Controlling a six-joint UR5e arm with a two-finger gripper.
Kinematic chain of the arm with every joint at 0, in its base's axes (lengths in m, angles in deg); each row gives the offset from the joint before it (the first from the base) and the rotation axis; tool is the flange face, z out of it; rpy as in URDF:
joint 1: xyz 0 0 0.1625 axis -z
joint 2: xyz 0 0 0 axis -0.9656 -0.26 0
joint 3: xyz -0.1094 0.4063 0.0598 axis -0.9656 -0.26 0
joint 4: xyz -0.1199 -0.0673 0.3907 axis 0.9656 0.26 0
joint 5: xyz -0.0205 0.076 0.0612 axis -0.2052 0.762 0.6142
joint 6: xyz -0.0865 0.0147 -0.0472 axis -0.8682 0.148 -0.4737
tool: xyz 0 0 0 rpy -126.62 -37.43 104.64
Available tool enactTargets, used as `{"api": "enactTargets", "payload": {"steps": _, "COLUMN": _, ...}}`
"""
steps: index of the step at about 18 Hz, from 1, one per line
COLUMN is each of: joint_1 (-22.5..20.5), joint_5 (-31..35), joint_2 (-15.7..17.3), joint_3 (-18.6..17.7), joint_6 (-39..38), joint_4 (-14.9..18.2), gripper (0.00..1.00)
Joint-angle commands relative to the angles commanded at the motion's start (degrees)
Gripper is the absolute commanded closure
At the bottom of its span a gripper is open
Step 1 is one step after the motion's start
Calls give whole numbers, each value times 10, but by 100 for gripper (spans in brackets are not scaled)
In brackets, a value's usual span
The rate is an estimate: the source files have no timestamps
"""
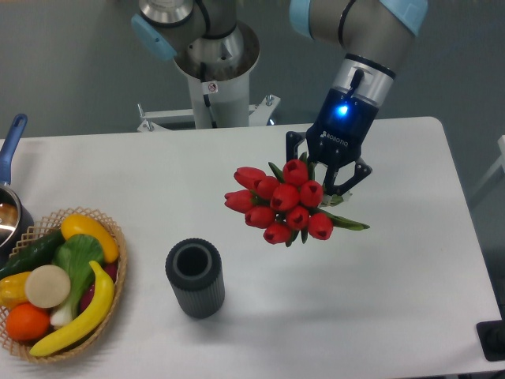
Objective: Insert the flowers into the vase
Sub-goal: 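Carry the red tulip bunch with the gripper over the black vase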
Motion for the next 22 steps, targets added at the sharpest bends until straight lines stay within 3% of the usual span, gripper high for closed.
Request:
{"api": "enactTargets", "payload": {"steps": 16, "joint_1": 2, "joint_5": -63, "joint_2": -1, "joint_3": -2, "joint_6": -7, "joint_4": -5, "gripper": 63}}
{"api": "enactTargets", "payload": {"steps": 22, "joint_1": 9, "joint_5": -164, "joint_2": -3, "joint_3": 0, "joint_6": -4, "joint_4": -8, "gripper": 63}}
